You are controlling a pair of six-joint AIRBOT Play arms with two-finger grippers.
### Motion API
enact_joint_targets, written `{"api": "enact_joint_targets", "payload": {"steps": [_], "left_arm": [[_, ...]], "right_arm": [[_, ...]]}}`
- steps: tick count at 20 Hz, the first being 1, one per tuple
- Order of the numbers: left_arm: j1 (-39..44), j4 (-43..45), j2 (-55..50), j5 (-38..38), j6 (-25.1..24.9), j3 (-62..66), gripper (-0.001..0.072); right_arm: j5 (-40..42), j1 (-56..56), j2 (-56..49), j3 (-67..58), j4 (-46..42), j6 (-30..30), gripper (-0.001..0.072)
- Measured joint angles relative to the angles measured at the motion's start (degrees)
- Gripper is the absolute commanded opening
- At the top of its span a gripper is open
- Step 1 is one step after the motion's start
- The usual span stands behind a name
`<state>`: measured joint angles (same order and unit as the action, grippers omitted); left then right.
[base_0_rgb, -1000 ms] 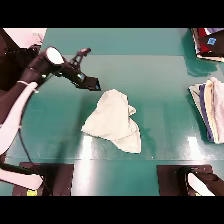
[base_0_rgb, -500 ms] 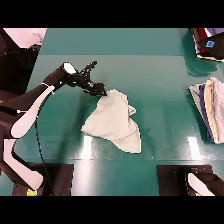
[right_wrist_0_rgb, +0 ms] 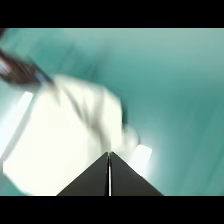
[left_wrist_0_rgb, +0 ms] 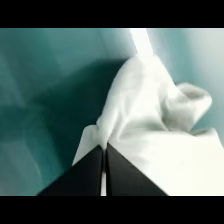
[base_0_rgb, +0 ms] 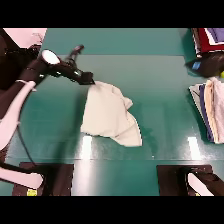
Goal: Fold the shirts.
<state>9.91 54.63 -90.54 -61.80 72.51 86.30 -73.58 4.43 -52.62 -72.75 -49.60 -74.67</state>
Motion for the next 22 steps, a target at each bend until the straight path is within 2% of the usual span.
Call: {"api": "enact_joint_targets", "payload": {"steps": [1,2,4,8,11,14,16,17,19,22], "left_arm": [[-0.66,2.38,2.69,-0.42,-0.04,0.02,0.0028],[-1.14,4.90,5.35,-0.85,-0.22,0.00,0.0028],[-1.77,8.22,9.62,-1.55,-0.39,0.02,0.0028],[-2.25,11.34,13.70,-3.80,-0.44,-0.07,0.0028],[-2.38,12.17,14.62,-5.51,-0.46,-0.07,0.0028],[-2.40,12.52,14.97,-6.38,-0.50,-0.07,0.0028],[-2.40,12.72,15.08,-6.71,-0.52,-0.07,0.0028],[-2.40,12.79,15.08,-6.88,-0.52,-0.07,0.0028],[-2.40,12.83,15.15,-7.43,-0.55,-0.07,0.0027],[-2.40,13.11,15.80,-8.04,-0.39,-0.07,0.0027]], "right_arm": [[0.02,0.09,0.02,3.80,0.00,-0.31,0.0444],[0.42,0.33,-0.22,8.09,-0.04,-0.72,0.0534],[2.38,1.64,-2.21,15.85,-0.04,-1.14,0.0532],[11.61,6.69,-10.43,24.81,0.28,-0.57,0.0510],[16.52,11.47,-18.78,24.28,0.52,0.72,0.0509],[17.84,16.55,-27.02,19.74,0.63,1.44,0.0507],[17.70,19.58,-31.71,15.91,0.59,1.66,0.0431],[17.11,20.94,-33.68,14.08,0.61,1.73,0.0422],[15.65,23.30,-37.13,10.56,0.57,1.84,0.0012],[13.46,25.18,-39.98,6.25,-0.44,2.08,0.0012]]}}
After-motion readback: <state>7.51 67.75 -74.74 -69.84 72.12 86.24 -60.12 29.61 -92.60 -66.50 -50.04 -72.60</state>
